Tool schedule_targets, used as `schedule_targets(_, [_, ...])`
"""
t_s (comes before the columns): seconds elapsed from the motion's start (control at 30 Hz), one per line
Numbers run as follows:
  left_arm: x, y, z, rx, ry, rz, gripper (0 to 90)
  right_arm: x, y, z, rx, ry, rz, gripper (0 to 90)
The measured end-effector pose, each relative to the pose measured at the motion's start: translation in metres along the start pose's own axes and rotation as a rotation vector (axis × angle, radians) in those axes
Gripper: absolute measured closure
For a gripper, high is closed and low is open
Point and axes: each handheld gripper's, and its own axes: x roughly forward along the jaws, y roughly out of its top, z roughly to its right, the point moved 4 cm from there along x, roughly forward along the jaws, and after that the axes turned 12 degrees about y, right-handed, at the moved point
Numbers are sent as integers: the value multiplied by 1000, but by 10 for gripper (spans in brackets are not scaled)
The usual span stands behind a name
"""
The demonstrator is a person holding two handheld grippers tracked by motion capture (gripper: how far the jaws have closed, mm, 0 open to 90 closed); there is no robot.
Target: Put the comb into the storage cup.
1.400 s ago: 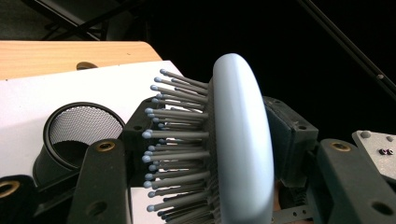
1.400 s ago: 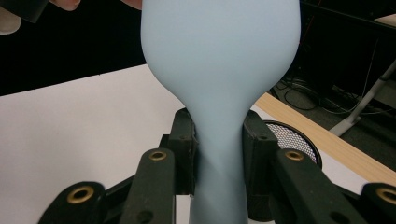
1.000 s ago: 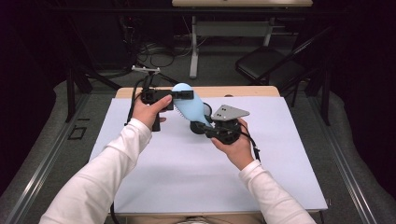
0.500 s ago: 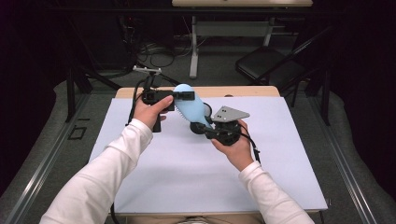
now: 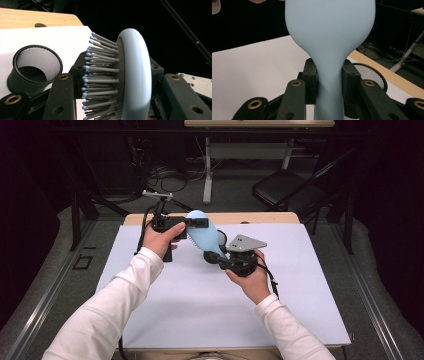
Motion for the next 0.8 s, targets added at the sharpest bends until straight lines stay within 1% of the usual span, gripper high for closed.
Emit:
schedule_targets(0.1, [0,0,1,-13,1,-3,507,0,0,-1,3,-1,1,692])
schedule_targets(0.27, [1,0,0,-22,1,-5,510,1,-1,-1,4,-3,2,692])
schedule_targets(0.33, [1,0,-1,-18,1,-9,511,0,-1,-1,7,-3,2,691])
schedule_targets(0.47, [3,0,0,-25,5,-11,511,1,-2,-1,15,-8,5,690])
schedule_targets(0.57, [4,0,0,-18,8,-9,512,1,-3,0,17,-12,5,686])
schedule_targets(0.67, [5,0,1,-23,7,-11,512,1,-4,-1,21,-9,5,682])
schedule_targets(0.8, [6,1,1,-24,3,-12,512,1,-4,-1,24,-9,4,660])
